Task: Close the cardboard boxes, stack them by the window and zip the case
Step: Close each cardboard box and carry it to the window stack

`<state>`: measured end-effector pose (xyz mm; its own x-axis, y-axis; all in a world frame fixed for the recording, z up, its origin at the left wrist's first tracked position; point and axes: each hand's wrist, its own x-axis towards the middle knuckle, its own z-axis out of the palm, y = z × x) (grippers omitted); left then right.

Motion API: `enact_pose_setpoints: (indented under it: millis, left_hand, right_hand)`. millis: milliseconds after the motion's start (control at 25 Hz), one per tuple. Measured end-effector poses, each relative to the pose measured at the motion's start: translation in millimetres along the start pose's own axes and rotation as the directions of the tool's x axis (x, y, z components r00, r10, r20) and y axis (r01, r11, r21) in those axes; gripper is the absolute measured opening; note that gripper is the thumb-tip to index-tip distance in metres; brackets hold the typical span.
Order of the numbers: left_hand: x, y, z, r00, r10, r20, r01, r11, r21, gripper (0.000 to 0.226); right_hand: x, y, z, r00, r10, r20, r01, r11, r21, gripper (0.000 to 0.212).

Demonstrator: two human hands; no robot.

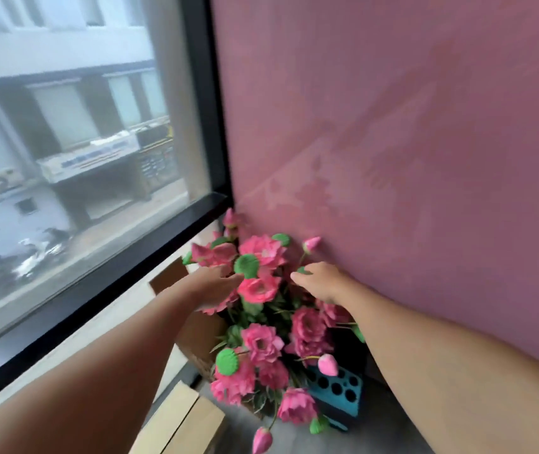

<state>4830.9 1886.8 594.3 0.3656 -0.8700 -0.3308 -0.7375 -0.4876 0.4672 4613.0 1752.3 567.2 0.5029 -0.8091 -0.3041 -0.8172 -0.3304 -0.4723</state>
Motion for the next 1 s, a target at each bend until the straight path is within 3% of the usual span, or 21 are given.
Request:
enact_pose_setpoints:
  millis: [160, 320, 480, 680, 880, 1000]
  left_hand:
    - [22, 118, 49, 0.979, 0.204, 0.030, -0.205, 0.953, 0.222, 0.047]
    - [28, 248, 120, 0.900, 0.388, 0.201, -0.426, 0.879, 0.213, 0.051]
    - [12, 372, 195, 0.845, 0.455, 0.279, -0.519, 0.822, 0.232, 0.055]
    - [-13, 494, 281, 0.653, 0.590, 0.475, -0.752, 0.581, 0.312, 0.061]
    - [-37, 600, 358, 0.444, 0.663, 0.603, -0.888, 0.416, 0.196, 0.061]
    - [-43, 666, 408, 0.344, 0.671, 0.657, -0.931, 0.335, 0.145, 0.056]
  right_hand:
    - [-50, 118, -54, 0.975, 0.199, -0.103, -0.185, 0.974, 0.133, 0.078]
    - [-114, 239, -96, 0.920, 0.361, -0.154, -0.320, 0.917, 0.238, 0.082]
    - [-185, 347, -128, 0.838, 0.498, -0.223, -0.423, 0.851, 0.312, 0.079]
    - [-288, 444, -150, 0.704, 0.651, -0.284, -0.529, 0.747, 0.402, 0.050]
    - [-361, 514, -157, 0.488, 0.833, -0.261, -0.607, 0.539, 0.585, 0.051]
    - [-392, 557, -173, 0.386, 0.889, -0.245, -0.661, 0.452, 0.598, 0.051]
